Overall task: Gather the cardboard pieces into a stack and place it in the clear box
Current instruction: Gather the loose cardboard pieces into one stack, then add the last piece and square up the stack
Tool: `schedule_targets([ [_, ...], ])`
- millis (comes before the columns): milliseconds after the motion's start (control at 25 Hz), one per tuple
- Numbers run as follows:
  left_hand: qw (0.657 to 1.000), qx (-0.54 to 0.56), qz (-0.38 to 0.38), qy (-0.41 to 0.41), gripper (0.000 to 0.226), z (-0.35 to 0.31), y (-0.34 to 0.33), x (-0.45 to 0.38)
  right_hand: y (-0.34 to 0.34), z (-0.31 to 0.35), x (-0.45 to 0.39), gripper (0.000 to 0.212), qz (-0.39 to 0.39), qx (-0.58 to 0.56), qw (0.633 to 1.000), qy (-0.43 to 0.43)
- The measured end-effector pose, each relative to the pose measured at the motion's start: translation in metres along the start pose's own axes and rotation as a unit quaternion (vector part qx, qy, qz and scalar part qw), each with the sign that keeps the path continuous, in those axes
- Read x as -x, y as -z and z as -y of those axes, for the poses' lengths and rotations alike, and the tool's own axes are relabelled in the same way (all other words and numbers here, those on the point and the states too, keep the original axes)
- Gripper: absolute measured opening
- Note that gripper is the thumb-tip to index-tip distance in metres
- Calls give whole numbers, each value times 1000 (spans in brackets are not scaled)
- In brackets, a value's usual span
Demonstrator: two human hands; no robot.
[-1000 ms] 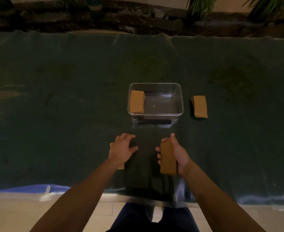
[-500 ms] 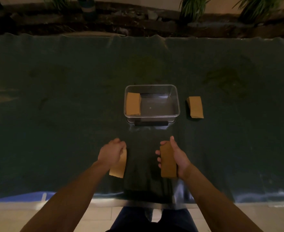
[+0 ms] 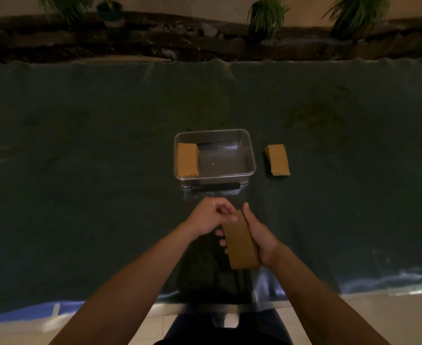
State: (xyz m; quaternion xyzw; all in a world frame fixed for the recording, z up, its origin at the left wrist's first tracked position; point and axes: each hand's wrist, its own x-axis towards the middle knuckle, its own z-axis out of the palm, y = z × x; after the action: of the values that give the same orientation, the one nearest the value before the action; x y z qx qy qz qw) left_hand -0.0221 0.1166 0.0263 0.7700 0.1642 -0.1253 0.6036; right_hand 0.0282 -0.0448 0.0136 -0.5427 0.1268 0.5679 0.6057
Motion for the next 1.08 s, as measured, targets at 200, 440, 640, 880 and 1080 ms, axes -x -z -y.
schedule_targets([
  [200,992,-104,-39,-56,22,-16,-12,0,6,5,4,75,-34,0,999,17],
  [440,965,-199,138,-105,126,-30,-35,2,33,23,7,70,-146,-6,988,41],
  [640,927,-323,125,-142,137,-45,-61,-8,40,37,16,87,-115,-58,991,37],
  [880,920,-347,125,-135,136,-82,-95,-35,89,73,31,73,-74,-79,994,11],
  [1080,907,-384,107,-137,135,-117,-134,-70,138,109,35,66,-38,-91,995,29],
])
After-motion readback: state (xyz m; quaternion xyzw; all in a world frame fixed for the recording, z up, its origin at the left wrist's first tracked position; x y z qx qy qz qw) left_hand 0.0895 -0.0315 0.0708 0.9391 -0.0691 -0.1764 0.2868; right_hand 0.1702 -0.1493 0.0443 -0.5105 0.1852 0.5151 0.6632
